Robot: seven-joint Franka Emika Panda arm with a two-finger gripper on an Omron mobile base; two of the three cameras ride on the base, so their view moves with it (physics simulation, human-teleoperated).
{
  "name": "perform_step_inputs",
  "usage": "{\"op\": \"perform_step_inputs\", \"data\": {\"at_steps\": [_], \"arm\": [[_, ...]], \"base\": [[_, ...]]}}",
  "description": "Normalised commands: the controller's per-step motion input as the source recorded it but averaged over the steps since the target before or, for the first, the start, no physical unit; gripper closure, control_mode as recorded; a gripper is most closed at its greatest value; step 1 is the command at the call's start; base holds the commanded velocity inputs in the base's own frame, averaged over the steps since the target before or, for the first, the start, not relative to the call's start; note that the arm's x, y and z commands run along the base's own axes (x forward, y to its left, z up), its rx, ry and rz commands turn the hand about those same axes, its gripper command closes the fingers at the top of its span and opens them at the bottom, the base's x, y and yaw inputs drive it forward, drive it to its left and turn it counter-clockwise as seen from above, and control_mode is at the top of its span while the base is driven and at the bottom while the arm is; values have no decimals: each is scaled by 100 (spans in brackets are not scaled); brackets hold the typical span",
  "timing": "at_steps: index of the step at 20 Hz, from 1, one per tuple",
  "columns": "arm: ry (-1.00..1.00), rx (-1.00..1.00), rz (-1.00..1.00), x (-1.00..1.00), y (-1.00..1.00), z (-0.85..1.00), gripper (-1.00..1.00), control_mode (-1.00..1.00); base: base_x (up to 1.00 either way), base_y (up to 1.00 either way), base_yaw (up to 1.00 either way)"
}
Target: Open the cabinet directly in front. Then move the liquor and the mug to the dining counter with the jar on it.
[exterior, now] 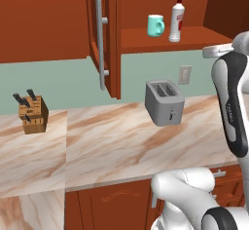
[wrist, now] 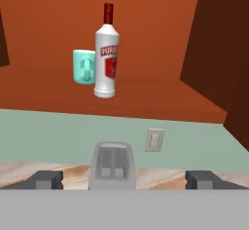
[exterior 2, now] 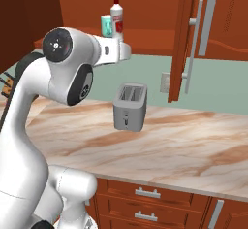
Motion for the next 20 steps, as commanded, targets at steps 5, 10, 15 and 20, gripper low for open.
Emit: {"op": "perform_step_inputs", "data": {"at_steps": [5,10,15,20], "arm": [[0,0,0,14,0,14,-100,-100],[0,7,1,39,0,20,-100,-100],[0,15,3,31,11,30,-100,-100],[-2,8,6,9,12,10,-100,-100]], "base": [[0,0,0],[0,0,0],[0,0,0],[0,0,0]]}}
